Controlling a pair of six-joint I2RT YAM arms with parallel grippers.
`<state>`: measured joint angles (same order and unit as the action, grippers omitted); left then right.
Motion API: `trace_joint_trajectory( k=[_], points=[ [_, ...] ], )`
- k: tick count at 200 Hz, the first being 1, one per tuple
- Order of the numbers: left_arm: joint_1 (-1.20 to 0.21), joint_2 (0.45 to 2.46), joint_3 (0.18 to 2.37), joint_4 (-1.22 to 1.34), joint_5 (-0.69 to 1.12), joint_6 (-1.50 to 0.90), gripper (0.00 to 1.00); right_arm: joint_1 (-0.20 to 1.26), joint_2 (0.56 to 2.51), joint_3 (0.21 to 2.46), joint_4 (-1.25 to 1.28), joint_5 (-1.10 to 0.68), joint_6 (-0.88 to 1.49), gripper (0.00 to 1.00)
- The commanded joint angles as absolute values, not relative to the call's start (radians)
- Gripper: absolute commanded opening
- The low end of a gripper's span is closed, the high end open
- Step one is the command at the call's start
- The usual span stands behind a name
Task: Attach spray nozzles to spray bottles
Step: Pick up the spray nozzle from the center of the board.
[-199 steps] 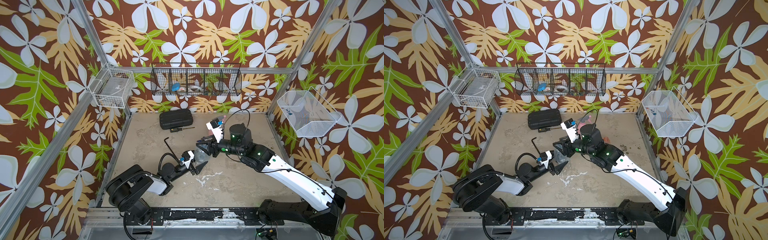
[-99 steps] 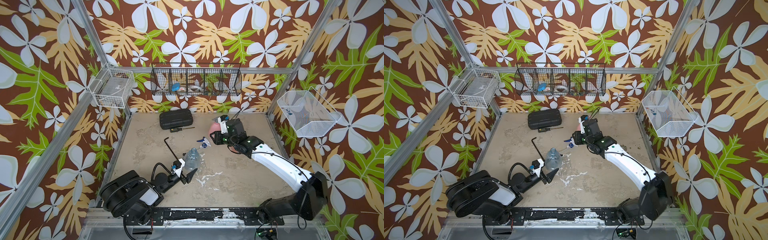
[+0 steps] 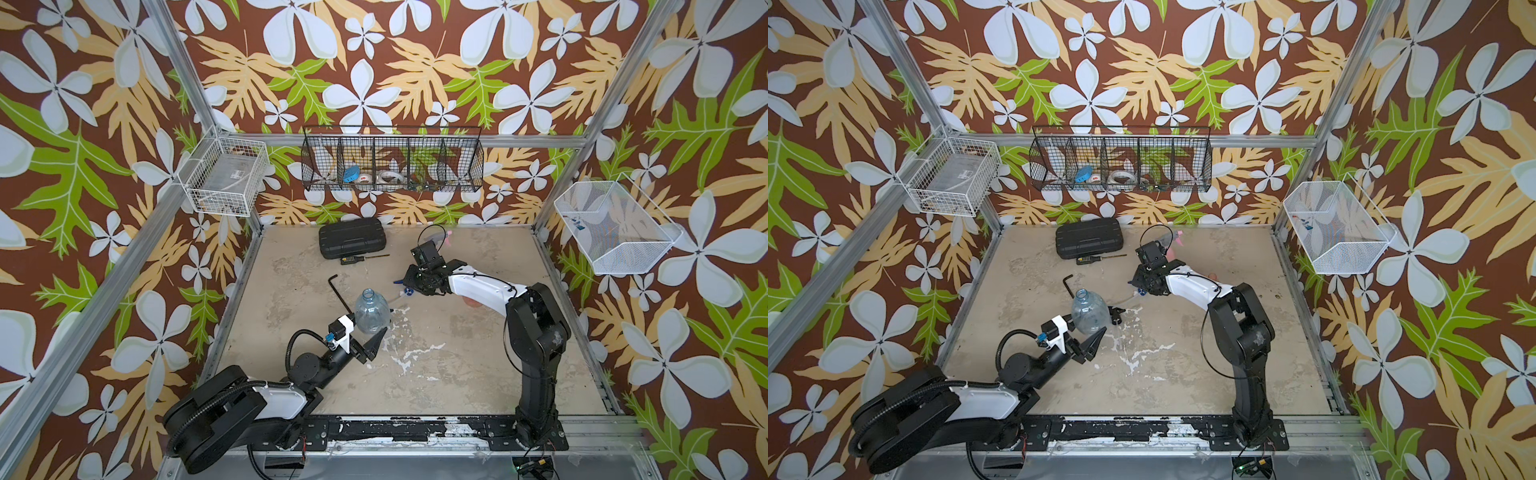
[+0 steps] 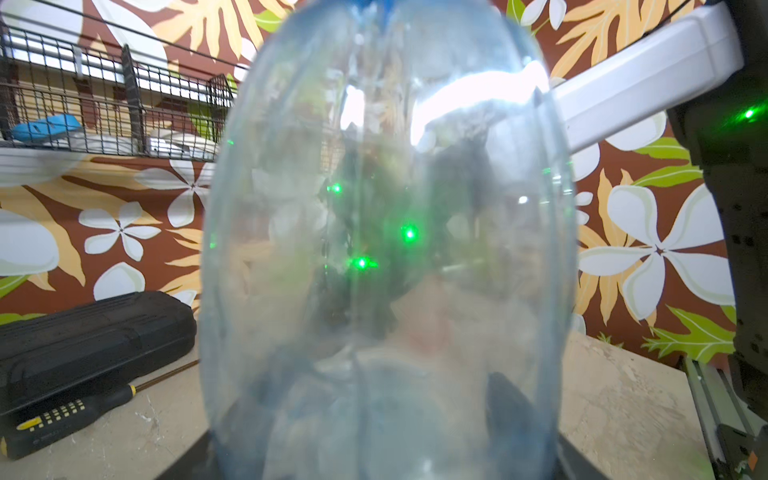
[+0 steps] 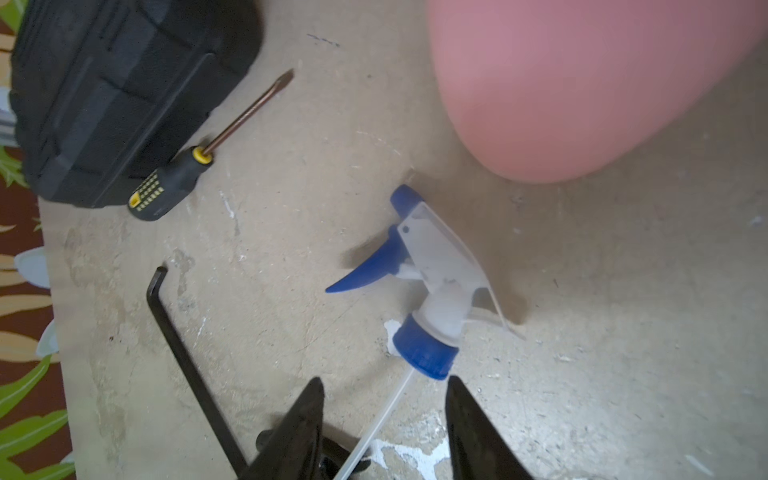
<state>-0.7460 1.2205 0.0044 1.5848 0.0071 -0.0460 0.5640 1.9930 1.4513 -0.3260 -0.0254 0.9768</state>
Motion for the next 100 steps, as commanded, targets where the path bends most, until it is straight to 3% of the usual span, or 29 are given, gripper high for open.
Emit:
trace_joint_trajectory(
  k=[1, 100],
  points=[
    [-0.744, 1.179, -0.048, 1.560, -0.025, -0.033, 0.78, 0.570, 1.996, 1.425, -0.296, 0.001, 1.101, 0.47],
    [-0.744, 1.102, -0.048, 1.498, -0.066, -0.014, 0.80, 0.584, 2.090, 1.491, -0.321, 0.072, 1.133, 0.46]
  ],
)
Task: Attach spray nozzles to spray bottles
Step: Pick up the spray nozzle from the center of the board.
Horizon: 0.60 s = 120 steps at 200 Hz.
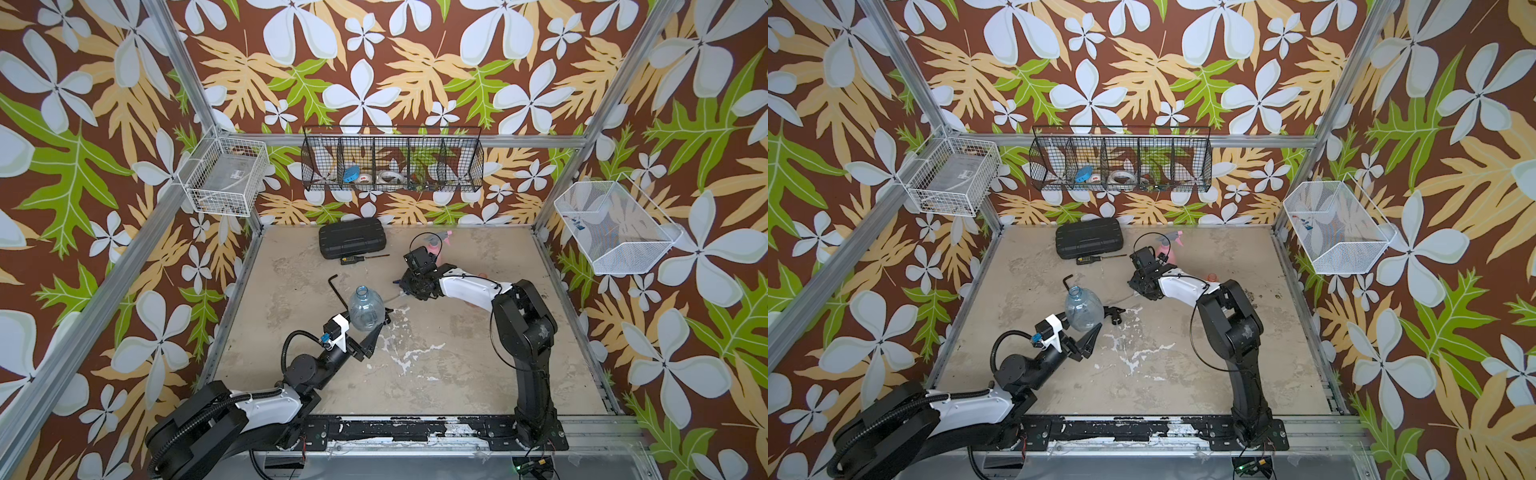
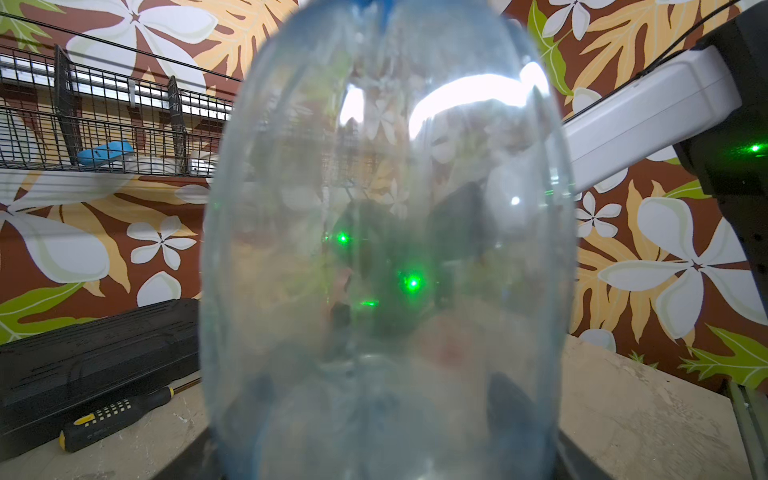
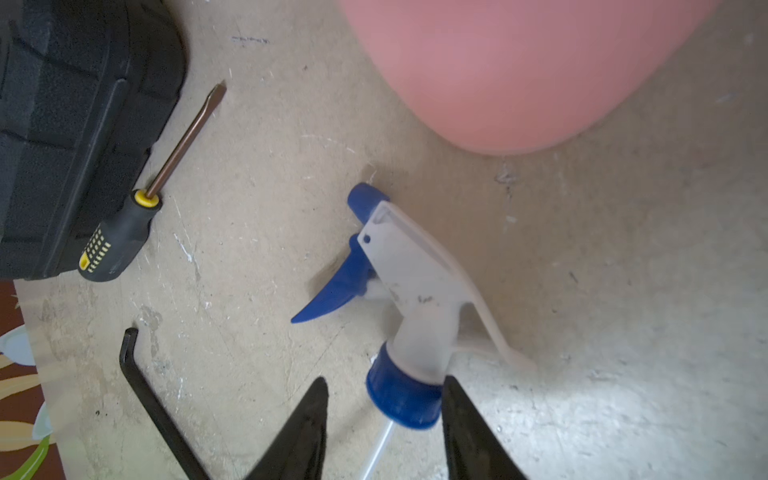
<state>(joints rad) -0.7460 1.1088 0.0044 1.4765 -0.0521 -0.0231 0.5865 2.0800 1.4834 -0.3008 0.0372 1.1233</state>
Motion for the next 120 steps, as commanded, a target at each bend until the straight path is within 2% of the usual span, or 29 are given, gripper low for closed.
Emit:
trace_joint_trajectory(
  k=[1, 62, 120],
  points=[
    [-0.744, 1.102, -0.048, 1.498, -0.066, -0.014, 0.80, 0.584, 2.091, 1.491, -0.322, 0.072, 1.132, 0.46],
    [-0.743, 1.086, -0.046, 1.487, -0.065, -0.015, 0.80, 0.584, 2.120, 1.467, -0.307, 0.071, 1.141, 0.44],
    [-0.744, 1.059, -0.049, 1.454, -0.071, -0.028, 0.80, 0.584, 2.122, 1.437, -0.289, 0.081, 1.130, 0.34]
  ],
)
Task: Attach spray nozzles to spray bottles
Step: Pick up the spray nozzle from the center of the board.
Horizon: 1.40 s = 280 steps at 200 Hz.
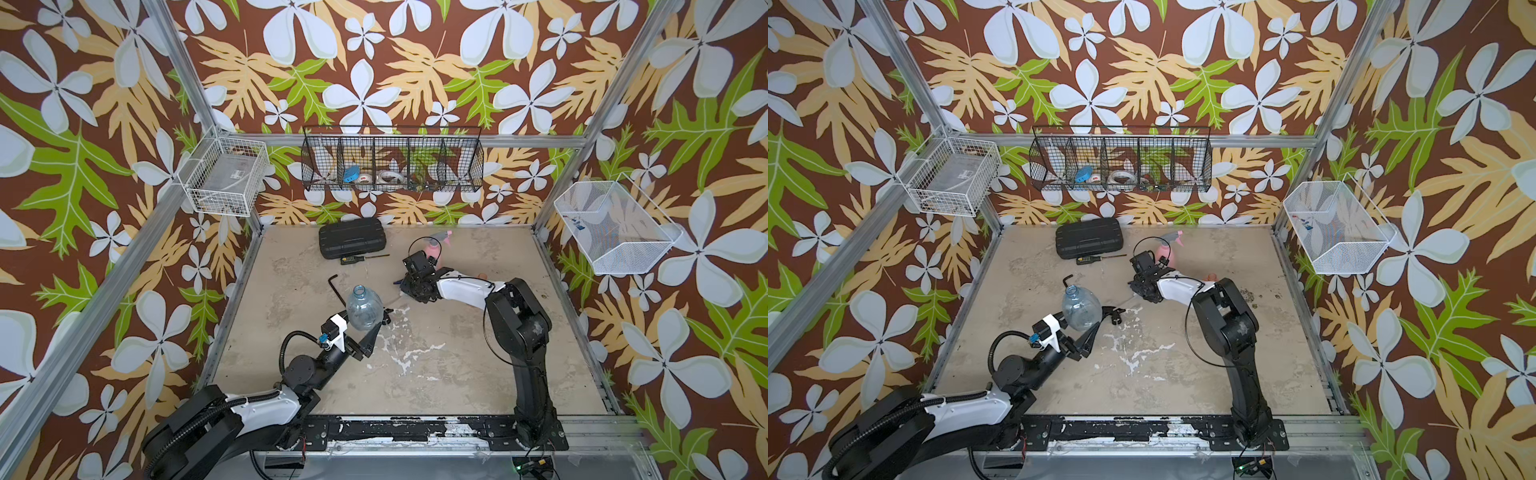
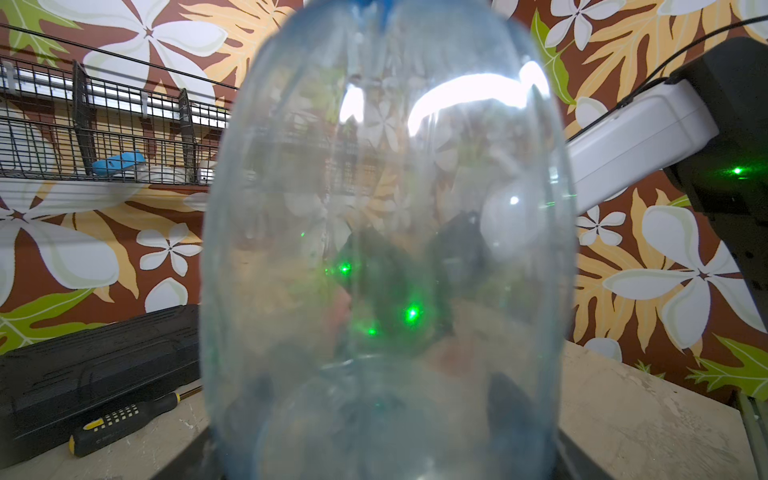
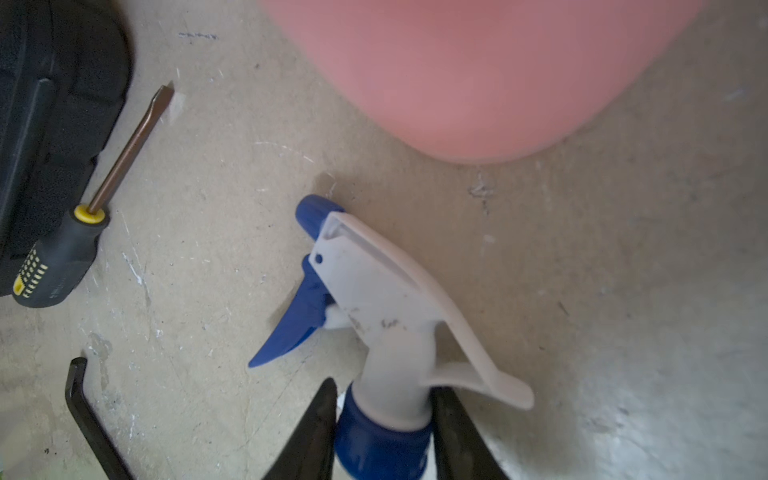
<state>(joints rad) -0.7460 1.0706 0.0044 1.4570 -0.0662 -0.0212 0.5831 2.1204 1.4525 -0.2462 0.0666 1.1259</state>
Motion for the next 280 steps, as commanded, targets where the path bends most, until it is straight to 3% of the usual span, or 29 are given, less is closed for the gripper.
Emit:
trace_joint_trajectory(
  k=[1, 78, 176, 225, 280],
  points=[
    [-0.745, 1.060, -0.048, 1.452, -0.072, -0.028, 0.80, 0.584, 2.122, 1.436, -0.289, 0.082, 1.129, 0.34],
    [-0.744, 1.063, -0.031, 1.427, -0.069, -0.031, 0.80, 0.615, 1.970, 1.369, -0.271, 0.154, 1.033, 0.28],
    [-0.744, 1.056, -0.004, 1.396, -0.046, -0.044, 0.80, 0.695, 1.548, 1.214, -0.196, 0.369, 0.703, 0.21],
    [-0.747, 1.178, 0.076, 1.399, 0.071, -0.061, 0.77, 0.699, 1.289, 1.205, -0.082, 0.404, 0.428, 0.16],
    [-0.765, 1.354, 0.219, 1.444, 0.175, -0.051, 0.77, 0.790, 1.227, 1.375, -0.088, 0.406, 0.164, 0.13]
  ],
)
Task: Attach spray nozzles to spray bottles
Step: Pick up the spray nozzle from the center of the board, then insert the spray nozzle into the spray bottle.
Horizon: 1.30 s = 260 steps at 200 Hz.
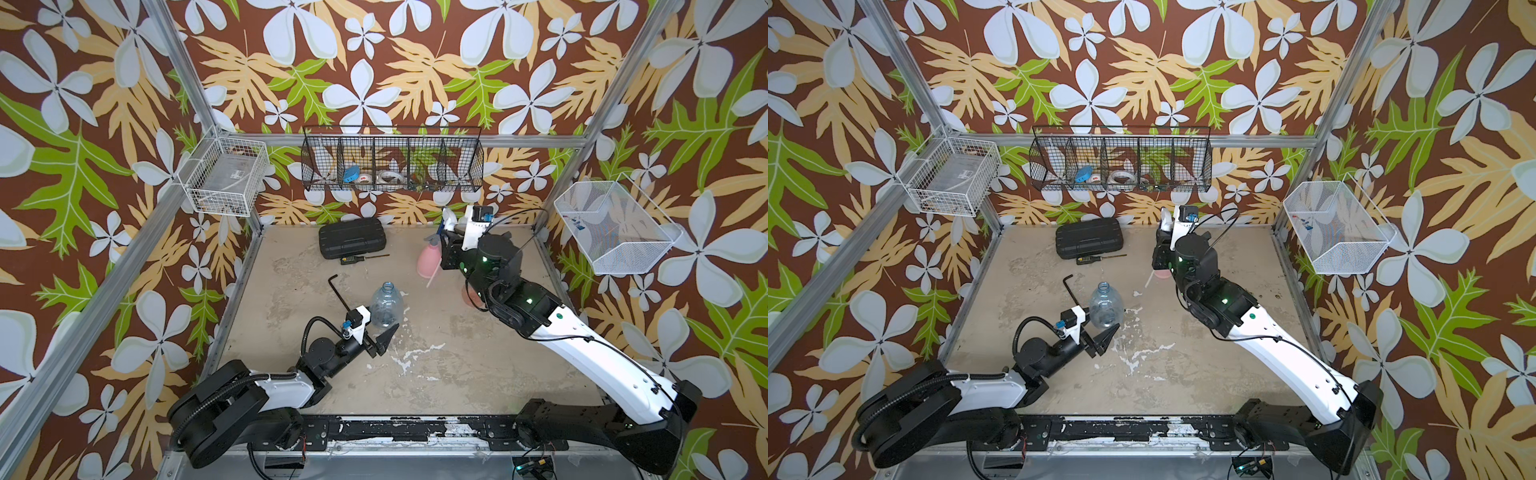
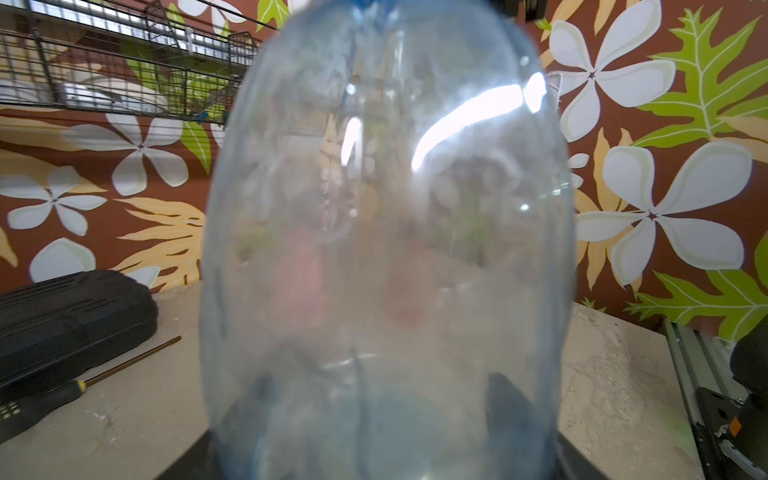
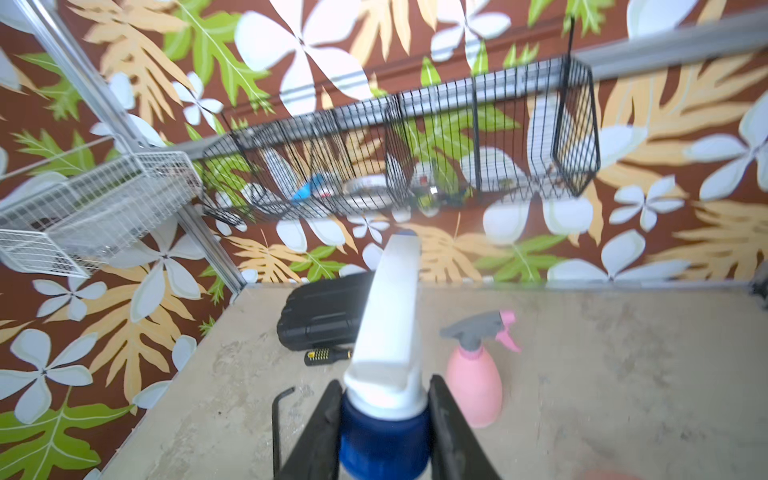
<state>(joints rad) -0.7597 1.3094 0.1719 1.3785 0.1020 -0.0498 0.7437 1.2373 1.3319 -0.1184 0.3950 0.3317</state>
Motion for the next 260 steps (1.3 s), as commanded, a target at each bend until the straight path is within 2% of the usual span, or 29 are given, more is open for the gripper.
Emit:
trace_joint_trajectory(
  k=[1, 65, 177, 211, 260],
  points=[
    [-0.765, 1.356, 0.221, 1.444, 0.177, -0.051, 0.77, 0.792, 1.226, 1.376, -0.087, 0.407, 0.159, 0.13],
    [-0.790, 1.435, 0.269, 1.468, 0.209, -0.058, 0.77, 0.943, 1.273, 1.489, -0.078, 0.414, 0.006, 0.13],
    [-0.793, 1.425, 0.267, 1.474, 0.219, -0.058, 0.77, 0.961, 1.344, 1.503, -0.040, 0.354, 0.009, 0.11],
    [-0.793, 1.409, 0.269, 1.470, 0.219, -0.070, 0.77, 0.976, 1.335, 1.469, -0.034, 0.350, 0.005, 0.09],
    [-0.792, 1.368, 0.300, 1.438, 0.232, -0.089, 0.77, 0.999, 1.254, 1.299, 0.068, 0.327, -0.010, 0.09]
  ],
)
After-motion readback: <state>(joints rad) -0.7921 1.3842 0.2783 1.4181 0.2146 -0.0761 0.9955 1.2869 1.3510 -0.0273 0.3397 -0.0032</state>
